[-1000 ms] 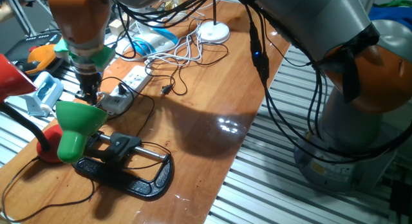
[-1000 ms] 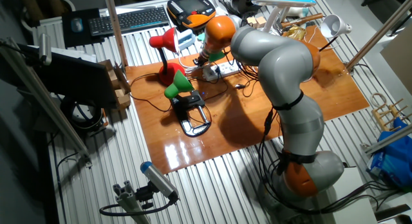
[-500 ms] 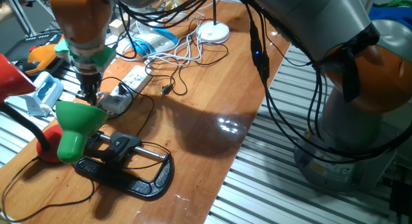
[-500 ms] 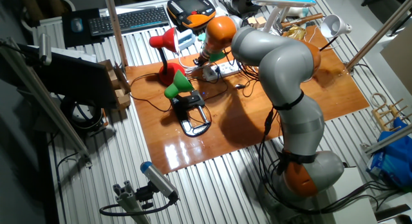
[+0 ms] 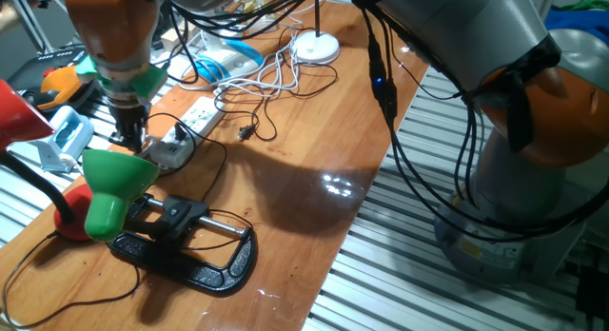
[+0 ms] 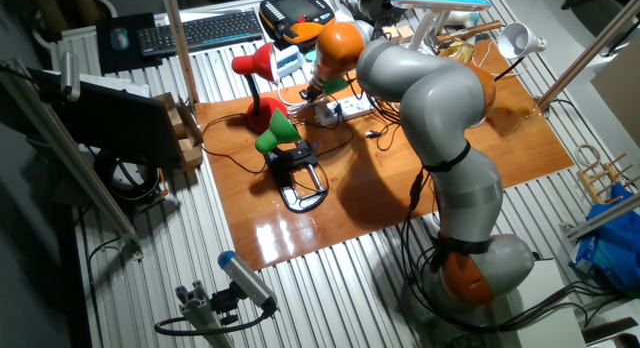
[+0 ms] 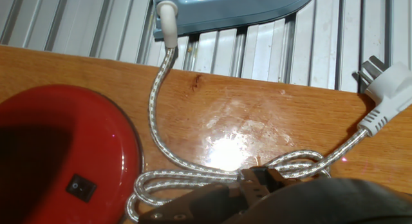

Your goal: Plug in the power cord of the desk lamp, turn on the socket, and light up the desk lamp

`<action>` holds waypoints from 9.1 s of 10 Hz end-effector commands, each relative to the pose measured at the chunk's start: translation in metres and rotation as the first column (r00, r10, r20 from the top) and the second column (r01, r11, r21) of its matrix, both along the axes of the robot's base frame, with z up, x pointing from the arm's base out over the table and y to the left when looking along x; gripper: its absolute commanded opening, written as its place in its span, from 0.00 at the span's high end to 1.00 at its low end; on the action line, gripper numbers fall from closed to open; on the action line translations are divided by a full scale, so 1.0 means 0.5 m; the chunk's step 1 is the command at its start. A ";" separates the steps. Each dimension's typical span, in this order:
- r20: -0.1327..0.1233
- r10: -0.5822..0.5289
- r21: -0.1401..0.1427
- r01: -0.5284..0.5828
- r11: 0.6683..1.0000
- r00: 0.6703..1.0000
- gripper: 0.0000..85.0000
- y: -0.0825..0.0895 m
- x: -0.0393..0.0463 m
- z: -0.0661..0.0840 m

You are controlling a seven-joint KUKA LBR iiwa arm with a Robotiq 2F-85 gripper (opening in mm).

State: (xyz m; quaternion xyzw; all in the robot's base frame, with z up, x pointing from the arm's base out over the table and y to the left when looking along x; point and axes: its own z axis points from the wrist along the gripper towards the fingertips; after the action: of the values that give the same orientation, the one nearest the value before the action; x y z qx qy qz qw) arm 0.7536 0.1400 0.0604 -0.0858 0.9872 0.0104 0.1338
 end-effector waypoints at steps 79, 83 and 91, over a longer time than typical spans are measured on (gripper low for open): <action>-0.399 -0.910 0.043 0.989 -0.142 -0.114 1.00 -0.249 -0.134 0.043; -0.409 -0.904 0.037 0.988 -0.148 -0.120 1.00 -0.247 -0.132 0.038; -0.407 -0.903 0.038 0.985 -0.170 -0.140 1.00 -0.248 -0.132 0.037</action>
State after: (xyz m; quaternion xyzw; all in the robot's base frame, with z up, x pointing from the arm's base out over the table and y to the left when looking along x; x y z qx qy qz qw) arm 0.6876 0.0161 0.0787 0.7057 0.7032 0.0861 -0.0114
